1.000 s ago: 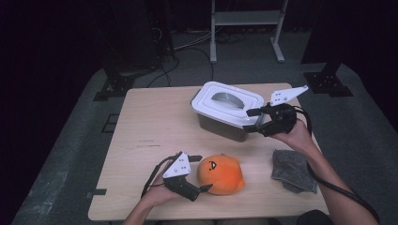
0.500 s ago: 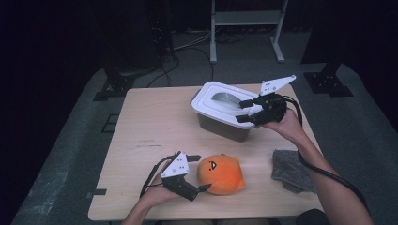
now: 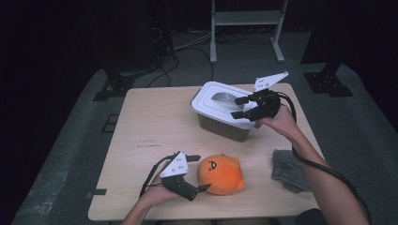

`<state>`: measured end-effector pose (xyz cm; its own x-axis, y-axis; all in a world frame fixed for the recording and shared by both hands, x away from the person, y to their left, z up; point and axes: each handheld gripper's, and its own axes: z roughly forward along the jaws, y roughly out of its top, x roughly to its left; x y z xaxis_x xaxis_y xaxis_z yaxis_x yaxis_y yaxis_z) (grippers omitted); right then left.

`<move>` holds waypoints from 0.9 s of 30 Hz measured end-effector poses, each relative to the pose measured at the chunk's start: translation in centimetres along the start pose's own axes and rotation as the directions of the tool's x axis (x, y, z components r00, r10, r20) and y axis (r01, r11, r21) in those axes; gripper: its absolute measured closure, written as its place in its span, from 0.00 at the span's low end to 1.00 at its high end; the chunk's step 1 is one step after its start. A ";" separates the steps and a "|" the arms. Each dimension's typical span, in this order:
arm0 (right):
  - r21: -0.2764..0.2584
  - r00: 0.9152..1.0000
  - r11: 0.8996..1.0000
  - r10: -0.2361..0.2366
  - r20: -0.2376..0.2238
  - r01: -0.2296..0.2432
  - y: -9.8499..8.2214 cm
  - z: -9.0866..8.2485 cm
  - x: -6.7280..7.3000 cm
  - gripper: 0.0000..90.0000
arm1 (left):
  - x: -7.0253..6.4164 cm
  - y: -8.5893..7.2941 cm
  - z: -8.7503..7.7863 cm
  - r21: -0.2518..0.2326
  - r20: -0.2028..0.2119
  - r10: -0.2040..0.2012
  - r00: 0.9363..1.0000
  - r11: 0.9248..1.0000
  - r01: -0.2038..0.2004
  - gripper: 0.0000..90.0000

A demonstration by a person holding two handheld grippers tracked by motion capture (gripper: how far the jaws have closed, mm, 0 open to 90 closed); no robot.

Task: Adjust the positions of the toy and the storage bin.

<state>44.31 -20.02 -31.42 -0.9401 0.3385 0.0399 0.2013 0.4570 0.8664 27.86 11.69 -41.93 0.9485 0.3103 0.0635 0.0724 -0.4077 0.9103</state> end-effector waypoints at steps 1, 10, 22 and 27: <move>0.001 1.000 1.000 -0.003 0.000 0.003 0.0 0.1 0.0 0.38 | 0.0 0.0 0.0 0.000 0.001 -0.002 1.000 1.000 0.002 0.05; 0.005 1.000 1.000 -0.015 -0.016 0.016 0.4 1.3 -0.1 0.38 | -0.2 0.0 -0.1 0.003 0.002 0.002 1.000 1.000 -0.002 0.05; 0.054 0.999 0.998 -0.045 -0.016 0.046 -0.2 3.6 -0.1 0.44 | -0.2 0.0 -0.1 0.002 0.009 0.002 1.000 1.000 -0.002 0.05; 0.083 0.998 0.995 -0.055 -0.008 0.055 -0.5 4.2 0.0 0.46 | -0.2 0.1 -0.1 0.001 0.009 0.005 1.000 1.000 -0.005 0.05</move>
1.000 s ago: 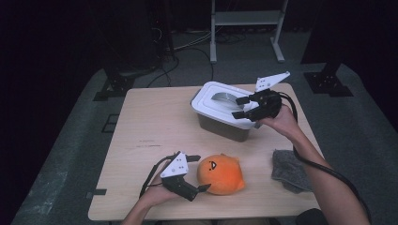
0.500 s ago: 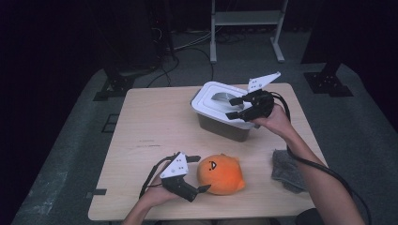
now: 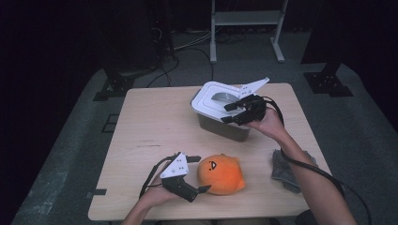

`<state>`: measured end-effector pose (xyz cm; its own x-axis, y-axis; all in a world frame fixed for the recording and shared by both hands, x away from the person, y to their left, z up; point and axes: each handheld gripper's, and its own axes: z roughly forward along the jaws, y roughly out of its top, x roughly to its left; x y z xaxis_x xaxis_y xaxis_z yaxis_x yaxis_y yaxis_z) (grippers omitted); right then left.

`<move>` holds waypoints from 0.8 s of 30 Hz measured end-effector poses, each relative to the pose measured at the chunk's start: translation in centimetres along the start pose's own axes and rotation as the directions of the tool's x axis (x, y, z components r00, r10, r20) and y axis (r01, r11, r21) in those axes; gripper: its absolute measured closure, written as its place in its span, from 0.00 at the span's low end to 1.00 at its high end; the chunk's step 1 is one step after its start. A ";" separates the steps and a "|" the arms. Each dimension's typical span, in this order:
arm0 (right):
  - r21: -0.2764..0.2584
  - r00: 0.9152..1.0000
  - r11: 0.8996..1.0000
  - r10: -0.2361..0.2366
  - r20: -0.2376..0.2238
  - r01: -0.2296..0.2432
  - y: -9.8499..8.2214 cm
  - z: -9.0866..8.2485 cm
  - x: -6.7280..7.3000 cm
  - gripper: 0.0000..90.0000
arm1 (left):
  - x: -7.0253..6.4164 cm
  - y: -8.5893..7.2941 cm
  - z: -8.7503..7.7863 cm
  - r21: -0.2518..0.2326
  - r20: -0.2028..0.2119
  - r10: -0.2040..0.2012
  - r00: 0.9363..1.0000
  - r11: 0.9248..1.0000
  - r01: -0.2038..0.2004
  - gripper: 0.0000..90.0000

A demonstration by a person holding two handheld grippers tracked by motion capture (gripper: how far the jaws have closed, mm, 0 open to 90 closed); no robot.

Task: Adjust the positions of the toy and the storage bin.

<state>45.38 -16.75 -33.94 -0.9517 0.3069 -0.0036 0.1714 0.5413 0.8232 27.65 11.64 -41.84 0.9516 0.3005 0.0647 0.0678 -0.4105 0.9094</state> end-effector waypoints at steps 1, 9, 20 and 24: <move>0.001 1.000 1.000 -0.001 0.003 0.001 -0.1 0.1 0.0 0.47 | 0.0 0.0 0.0 0.000 0.000 0.001 1.000 1.000 -0.001 0.05; 0.043 0.999 0.999 -0.016 0.028 0.015 -0.8 0.9 0.1 0.55 | 0.0 0.0 0.0 0.001 0.002 -0.003 1.000 1.000 0.003 0.05; 0.087 0.997 0.995 -0.047 0.061 0.042 -1.2 1.5 0.2 0.62 | 0.0 0.0 -0.1 0.004 0.000 0.002 1.000 1.000 -0.002 0.05; 0.087 0.995 0.995 -0.059 0.076 0.053 -1.2 1.5 0.4 0.66 | 0.1 0.0 -0.1 0.001 0.000 0.002 1.000 1.000 -0.002 0.05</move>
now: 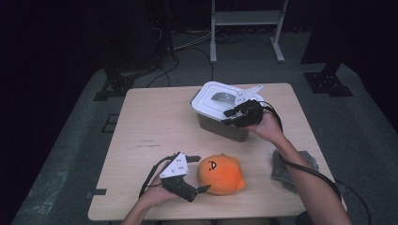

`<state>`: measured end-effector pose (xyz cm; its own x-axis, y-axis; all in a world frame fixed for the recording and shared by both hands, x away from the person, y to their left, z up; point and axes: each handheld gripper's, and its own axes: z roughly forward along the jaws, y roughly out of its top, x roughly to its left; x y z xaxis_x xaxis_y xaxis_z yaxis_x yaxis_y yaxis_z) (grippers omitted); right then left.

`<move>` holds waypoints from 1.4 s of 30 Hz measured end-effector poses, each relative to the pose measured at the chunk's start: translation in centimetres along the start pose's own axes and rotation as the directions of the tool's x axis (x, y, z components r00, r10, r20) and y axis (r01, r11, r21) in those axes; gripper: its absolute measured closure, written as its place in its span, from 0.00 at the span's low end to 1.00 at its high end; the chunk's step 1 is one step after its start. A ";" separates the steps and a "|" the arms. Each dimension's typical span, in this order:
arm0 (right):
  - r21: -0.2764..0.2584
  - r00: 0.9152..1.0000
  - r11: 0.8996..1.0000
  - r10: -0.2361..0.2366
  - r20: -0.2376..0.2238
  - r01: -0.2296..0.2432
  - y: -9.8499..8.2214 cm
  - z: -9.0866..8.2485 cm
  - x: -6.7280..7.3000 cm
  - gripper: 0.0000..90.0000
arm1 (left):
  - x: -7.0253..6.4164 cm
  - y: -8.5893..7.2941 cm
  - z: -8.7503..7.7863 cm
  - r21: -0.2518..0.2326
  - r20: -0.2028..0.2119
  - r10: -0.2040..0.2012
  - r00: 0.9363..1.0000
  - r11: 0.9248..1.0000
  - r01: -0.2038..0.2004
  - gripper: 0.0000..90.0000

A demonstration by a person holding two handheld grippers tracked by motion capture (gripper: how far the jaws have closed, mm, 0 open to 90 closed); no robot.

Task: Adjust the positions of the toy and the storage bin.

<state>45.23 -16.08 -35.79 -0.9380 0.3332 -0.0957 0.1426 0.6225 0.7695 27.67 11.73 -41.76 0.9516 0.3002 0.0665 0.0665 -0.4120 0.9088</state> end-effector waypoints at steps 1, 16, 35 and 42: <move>-0.002 1.000 1.000 -0.002 0.004 0.002 0.0 0.0 0.0 0.67 | 0.0 0.0 0.0 0.001 0.000 -0.002 1.000 1.000 0.002 0.05; -0.010 0.999 1.000 -0.028 0.036 0.029 -0.2 0.0 0.3 0.70 | 0.1 -0.1 0.0 0.004 0.005 -0.008 1.000 1.000 0.008 0.05; -0.024 1.000 0.999 -0.026 0.005 0.026 -0.6 -0.6 0.4 0.80 | 0.1 0.0 0.1 0.008 0.012 -0.009 1.000 1.000 0.009 0.05; -0.033 1.000 0.999 -0.014 -0.020 0.013 -0.8 -1.0 0.5 0.81 | 0.0 0.0 0.2 0.014 0.016 -0.005 1.000 1.000 0.005 0.05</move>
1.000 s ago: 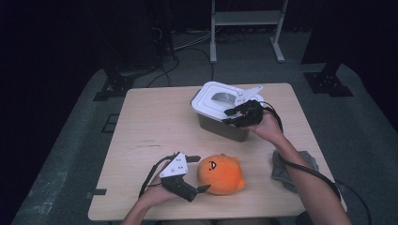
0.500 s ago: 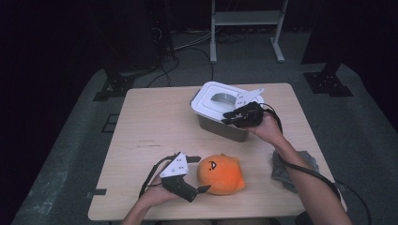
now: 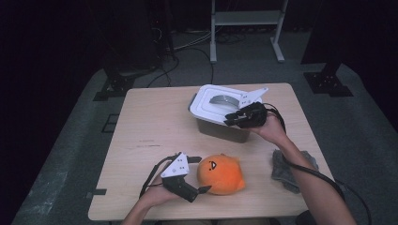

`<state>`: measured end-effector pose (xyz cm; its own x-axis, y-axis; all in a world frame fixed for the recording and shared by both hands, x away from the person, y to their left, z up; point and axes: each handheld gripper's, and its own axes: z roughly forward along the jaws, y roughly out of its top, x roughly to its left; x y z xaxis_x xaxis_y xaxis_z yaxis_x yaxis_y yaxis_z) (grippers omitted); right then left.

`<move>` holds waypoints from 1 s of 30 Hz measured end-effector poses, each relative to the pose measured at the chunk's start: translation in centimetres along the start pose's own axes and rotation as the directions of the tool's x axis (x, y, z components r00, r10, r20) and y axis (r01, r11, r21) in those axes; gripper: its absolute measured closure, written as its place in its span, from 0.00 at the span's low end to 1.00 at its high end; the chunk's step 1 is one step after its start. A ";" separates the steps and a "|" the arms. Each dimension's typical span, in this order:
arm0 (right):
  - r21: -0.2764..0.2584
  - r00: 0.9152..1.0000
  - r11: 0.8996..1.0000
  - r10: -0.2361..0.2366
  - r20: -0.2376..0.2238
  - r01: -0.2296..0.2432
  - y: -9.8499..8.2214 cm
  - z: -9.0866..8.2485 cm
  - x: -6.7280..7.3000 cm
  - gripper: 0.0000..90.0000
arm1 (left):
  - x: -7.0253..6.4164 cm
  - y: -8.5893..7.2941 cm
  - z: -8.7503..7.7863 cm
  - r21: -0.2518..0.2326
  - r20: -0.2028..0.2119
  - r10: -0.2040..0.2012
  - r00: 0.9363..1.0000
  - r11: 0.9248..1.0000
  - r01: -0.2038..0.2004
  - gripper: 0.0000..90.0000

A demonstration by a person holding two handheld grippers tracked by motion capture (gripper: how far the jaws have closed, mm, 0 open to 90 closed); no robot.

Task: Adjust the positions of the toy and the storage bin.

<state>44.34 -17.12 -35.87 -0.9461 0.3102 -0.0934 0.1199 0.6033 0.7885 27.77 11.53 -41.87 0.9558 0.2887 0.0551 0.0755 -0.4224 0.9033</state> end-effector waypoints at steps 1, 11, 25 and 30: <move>-0.002 1.000 1.000 0.003 -0.005 -0.003 0.0 0.0 0.0 0.81 | 0.0 0.0 0.0 0.000 0.001 0.001 1.000 1.000 -0.001 0.05; 0.006 0.999 1.000 -0.001 -0.033 0.001 0.1 -0.1 0.5 0.81 | 0.0 0.0 0.0 -0.003 0.002 -0.001 1.000 1.000 0.001 0.05; 0.001 0.998 0.999 0.034 -0.043 -0.034 -0.1 -0.1 0.1 0.75 | 0.0 0.0 0.1 -0.004 0.005 0.000 1.000 1.000 0.000 0.05; -0.056 0.997 0.996 0.062 -0.037 -0.064 0.1 -1.0 -0.2 0.66 | -0.1 0.0 0.0 -0.007 0.006 -0.006 1.000 1.000 0.006 0.05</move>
<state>44.23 -17.81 -35.18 -0.9472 0.3201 -0.0217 0.1635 0.5398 0.8258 27.69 11.46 -41.88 0.9571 0.2858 0.0475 0.0789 -0.4151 0.9064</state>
